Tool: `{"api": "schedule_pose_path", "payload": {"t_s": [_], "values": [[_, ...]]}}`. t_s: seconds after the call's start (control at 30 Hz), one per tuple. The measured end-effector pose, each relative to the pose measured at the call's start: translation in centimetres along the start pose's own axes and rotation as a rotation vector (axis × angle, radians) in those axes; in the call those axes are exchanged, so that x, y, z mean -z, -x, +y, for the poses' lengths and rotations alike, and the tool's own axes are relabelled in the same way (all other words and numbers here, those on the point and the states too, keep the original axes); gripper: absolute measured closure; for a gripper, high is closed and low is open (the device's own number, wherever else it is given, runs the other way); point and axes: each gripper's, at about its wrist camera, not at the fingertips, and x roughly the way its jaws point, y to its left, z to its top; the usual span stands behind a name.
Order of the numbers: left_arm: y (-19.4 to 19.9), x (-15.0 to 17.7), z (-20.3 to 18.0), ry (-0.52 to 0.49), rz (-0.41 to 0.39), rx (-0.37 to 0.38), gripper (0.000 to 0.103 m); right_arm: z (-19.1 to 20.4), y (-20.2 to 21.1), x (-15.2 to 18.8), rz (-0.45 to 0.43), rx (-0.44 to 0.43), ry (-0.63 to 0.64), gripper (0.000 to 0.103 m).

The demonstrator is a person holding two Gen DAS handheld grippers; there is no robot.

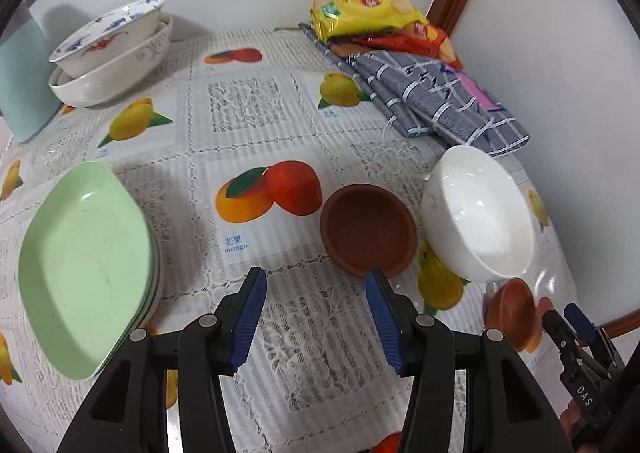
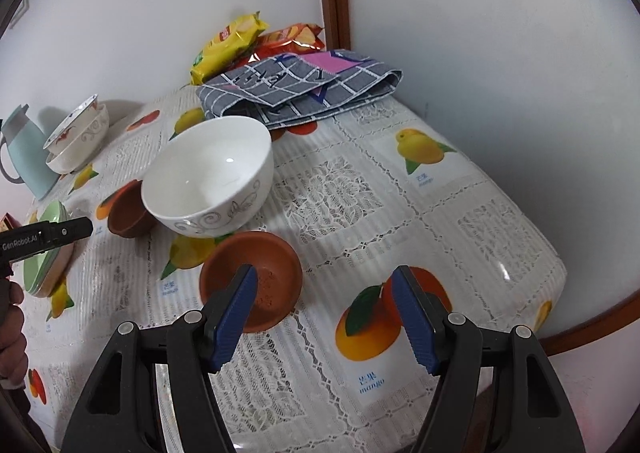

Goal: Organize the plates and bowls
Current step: 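Move both grippers to the brown clay saucers and grasp one each, then carry the brown saucer with the right gripper toward the white bowl while the left gripper holds its saucer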

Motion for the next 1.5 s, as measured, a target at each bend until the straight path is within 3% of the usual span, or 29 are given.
{"api": "schedule_pose_path", "payload": {"t_s": [0.4,0.57,0.9,0.93,1.0,1.07,1.13,1.5], "values": [[-4.2,-2.4,-0.5,0.016,0.037,0.021,0.054,0.2,-3.2,0.0,0.059,-0.021,0.011,0.040],[-5.3,-2.7,-0.4,0.022,0.030,0.030,0.054,0.6,-4.5,0.1,0.093,-0.024,0.020,0.059],[-5.9,-3.2,-0.6,0.012,0.022,0.043,0.056,0.4,-5.0,-0.2,0.104,-0.041,-0.012,0.058],[-6.0,-3.2,-0.8,0.006,0.018,0.041,0.058,0.5,-5.0,-0.2,0.099,-0.038,-0.015,0.058],[-6.1,-3.1,-1.1,-0.010,0.025,0.038,0.075,0.7,-4.9,-0.1,0.087,-0.033,-0.004,0.059],[-6.2,-3.0,-1.2,-0.016,0.025,0.034,0.085,1.0,-4.8,-0.1,0.077,-0.061,0.002,0.075],[-6.2,-3.0,-1.2,-0.013,0.025,0.053,0.088,1.2,-4.8,0.0,0.072,-0.098,-0.020,0.086],[-3.6,-1.4,-0.7,-0.033,0.006,0.099,0.094,2.1,-2.8,0.3,0.020,-0.085,-0.014,0.094]]}}
